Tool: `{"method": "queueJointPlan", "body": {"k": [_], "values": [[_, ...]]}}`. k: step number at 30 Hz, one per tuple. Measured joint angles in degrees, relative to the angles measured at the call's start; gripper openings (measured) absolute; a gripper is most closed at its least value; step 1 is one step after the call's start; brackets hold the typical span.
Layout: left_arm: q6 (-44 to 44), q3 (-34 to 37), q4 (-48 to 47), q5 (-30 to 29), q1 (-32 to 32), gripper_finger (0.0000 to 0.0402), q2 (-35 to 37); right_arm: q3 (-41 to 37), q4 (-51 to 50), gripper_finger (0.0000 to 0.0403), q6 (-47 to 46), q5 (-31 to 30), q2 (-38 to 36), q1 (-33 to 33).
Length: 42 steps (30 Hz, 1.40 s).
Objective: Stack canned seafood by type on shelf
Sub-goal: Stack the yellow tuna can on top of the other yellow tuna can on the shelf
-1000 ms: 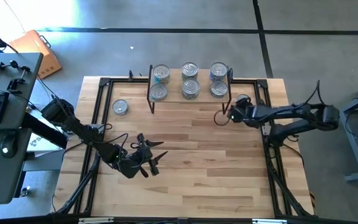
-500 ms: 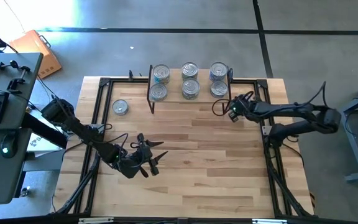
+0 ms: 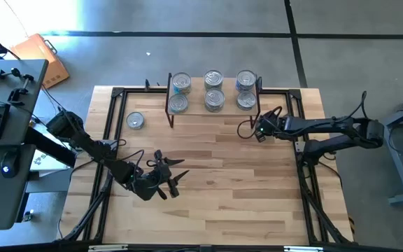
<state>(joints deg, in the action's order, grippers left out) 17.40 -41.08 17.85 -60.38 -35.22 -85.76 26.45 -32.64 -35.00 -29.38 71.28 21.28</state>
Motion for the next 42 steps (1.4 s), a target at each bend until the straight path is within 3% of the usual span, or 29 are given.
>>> {"method": "queueJointPlan", "body": {"k": [7, 12, 16, 21, 26, 33, 38, 42], "values": [[0.0, 0.0, 0.0, 0.0, 0.0, 0.0194, 0.0, 4.1, -7.3, 0.0, -6.4, 5.6, 0.3, -6.1], [0.0, 0.0, 0.0, 0.0, -0.1, 0.0194, 0.0, 5.4, -7.6, 0.0, -10.0, 13.6, 0.2, -11.4], [0.0, 0.0, 0.0, 0.1, -0.1, 0.0194, 0.0, 5.4, -2.6, 0.0, -5.1, 19.8, 0.2, -17.0], [0.0, 0.0, 0.0, 0.4, -0.1, 0.0194, 0.0, 5.1, 11.1, 0.0, 2.0, 27.9, 1.5, -22.6], [0.0, 0.0, 0.1, 0.7, -0.1, 0.0194, 0.0, 5.2, 29.3, 0.0, 7.7, 28.9, 9.8, -24.8], [-4.7, 0.0, 1.5, 8.0, -0.1, 0.0194, 0.0, 10.1, 54.7, 0.0, 15.6, 32.0, 28.0, -24.5], [-7.3, 0.0, 1.2, 9.3, -0.8, 0.0194, 0.0, 21.8, 57.7, 0.0, 27.6, 30.5, 37.1, -26.7], [-8.7, 0.0, 0.8, 9.3, -2.5, 0.0194, 0.0, 27.7, 57.2, 0.0, 36.5, 22.1, 35.0, -30.0]]}}
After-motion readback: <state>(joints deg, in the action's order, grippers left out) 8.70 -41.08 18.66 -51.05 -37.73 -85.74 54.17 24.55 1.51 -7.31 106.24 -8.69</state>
